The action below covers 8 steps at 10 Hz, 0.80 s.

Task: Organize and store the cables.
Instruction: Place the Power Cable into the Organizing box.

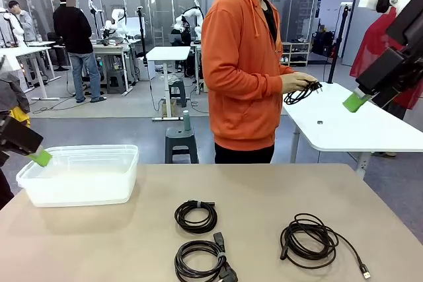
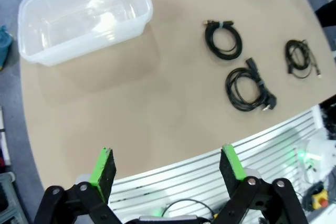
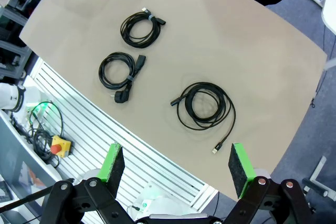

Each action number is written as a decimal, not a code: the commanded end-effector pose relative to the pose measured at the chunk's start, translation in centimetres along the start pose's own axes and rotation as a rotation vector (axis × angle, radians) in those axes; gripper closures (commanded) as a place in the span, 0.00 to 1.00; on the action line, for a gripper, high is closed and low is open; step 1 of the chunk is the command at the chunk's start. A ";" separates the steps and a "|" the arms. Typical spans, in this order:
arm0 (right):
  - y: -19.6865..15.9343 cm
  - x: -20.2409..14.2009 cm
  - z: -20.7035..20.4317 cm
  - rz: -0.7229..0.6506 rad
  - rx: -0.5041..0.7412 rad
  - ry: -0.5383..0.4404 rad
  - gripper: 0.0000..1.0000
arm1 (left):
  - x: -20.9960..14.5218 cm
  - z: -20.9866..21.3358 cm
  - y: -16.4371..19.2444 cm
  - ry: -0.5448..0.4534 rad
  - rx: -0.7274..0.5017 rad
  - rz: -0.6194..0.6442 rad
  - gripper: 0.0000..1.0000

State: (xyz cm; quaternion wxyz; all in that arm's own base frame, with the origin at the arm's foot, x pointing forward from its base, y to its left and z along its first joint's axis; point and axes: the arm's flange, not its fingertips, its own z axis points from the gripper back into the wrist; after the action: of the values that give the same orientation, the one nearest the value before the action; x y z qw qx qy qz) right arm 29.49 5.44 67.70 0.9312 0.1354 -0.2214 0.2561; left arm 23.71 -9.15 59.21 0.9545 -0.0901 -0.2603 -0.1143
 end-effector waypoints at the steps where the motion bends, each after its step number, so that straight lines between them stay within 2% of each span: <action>1: -0.1 0.2 -0.1 0.002 0.007 -0.011 0.00 | 1.5 -3.3 -3.4 0.133 0.080 0.077 0.00; 3: -0.1 0.2 -0.1 0.002 0.007 -0.011 0.00 | 2.5 -7.2 -7.8 0.192 -0.002 0.049 0.00; 5: -0.1 0.2 -0.1 0.002 0.007 -0.011 0.00 | 3.6 -11.8 -11.3 0.264 -0.020 0.127 0.00; 8: -0.1 0.2 -0.1 0.002 0.007 -0.011 0.00 | 4.4 -16.1 -15.8 0.266 0.044 0.182 0.00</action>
State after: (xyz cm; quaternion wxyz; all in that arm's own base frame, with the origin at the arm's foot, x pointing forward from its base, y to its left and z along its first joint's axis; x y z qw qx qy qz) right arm 29.48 5.47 67.72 0.9312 0.1350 -0.2214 0.2561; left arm 30.15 -27.24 49.40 0.9884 -0.0919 -0.1103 -0.0504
